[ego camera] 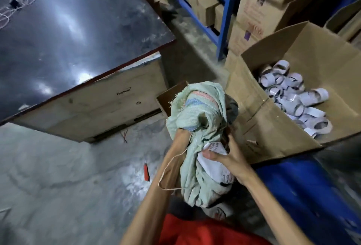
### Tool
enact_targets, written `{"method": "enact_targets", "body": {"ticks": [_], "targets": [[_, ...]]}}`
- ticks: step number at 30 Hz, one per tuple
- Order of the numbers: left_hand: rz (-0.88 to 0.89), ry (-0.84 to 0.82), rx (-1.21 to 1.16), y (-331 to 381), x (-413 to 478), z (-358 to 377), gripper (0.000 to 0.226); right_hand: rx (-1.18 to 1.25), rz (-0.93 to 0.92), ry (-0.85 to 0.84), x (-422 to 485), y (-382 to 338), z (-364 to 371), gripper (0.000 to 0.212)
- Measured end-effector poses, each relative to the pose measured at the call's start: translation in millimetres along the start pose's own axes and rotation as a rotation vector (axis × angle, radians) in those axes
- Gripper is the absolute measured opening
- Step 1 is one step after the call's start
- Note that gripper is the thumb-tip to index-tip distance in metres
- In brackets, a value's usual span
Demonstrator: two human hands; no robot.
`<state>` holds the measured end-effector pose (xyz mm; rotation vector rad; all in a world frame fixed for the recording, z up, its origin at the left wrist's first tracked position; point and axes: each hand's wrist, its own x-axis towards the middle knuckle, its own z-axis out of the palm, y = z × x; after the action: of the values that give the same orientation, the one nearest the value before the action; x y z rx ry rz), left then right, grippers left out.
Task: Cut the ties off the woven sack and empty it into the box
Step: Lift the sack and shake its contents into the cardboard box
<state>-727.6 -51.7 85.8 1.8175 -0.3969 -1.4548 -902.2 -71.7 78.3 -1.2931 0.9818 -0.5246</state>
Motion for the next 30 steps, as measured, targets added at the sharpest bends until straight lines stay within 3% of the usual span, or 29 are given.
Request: {"method": "enact_targets", "body": {"ticks": [7, 9, 12, 16, 18, 20, 22, 25, 28, 30], "targets": [[-0.238, 0.011, -0.039, 6, 162, -63, 0.048, -0.007, 0.310, 0.041, 156, 35, 40, 0.116], [-0.288, -0.013, -0.018, 9, 228, -82, 0.048, 0.013, 0.381, 0.058, 210, 53, 52, 0.105], [-0.320, -0.089, 0.009, -1, 329, -107, 0.023, 0.043, 0.485, 0.060, 297, 80, 67, 0.086], [-0.364, -0.166, -0.104, -14, 444, -128, 0.026, 0.087, 0.581, 0.082, 405, 139, 80, 0.065], [-0.369, -0.175, -0.069, -36, 505, -131, 0.030, 0.096, 0.645, 0.070, 447, 170, 81, 0.069], [-0.394, -0.150, 0.038, -51, 558, -138, 0.027, 0.011, 0.636, 0.064, 490, 204, 79, 0.085], [-0.424, -0.059, 0.150, -65, 601, -141, 0.053, -0.169, 0.605, 0.078, 530, 241, 78, 0.087], [-0.261, 0.139, 0.591, -70, 632, -138, 0.063, -0.726, 0.443, 0.147, 570, 296, 80, 0.083], [-0.080, 0.168, 0.910, -76, 636, -129, 0.070, -1.068, 0.555, 0.237, 583, 318, 94, 0.055], [0.026, 0.191, 1.050, -83, 625, -131, 0.069, -0.999, 0.526, 0.376, 582, 319, 99, 0.038]]}}
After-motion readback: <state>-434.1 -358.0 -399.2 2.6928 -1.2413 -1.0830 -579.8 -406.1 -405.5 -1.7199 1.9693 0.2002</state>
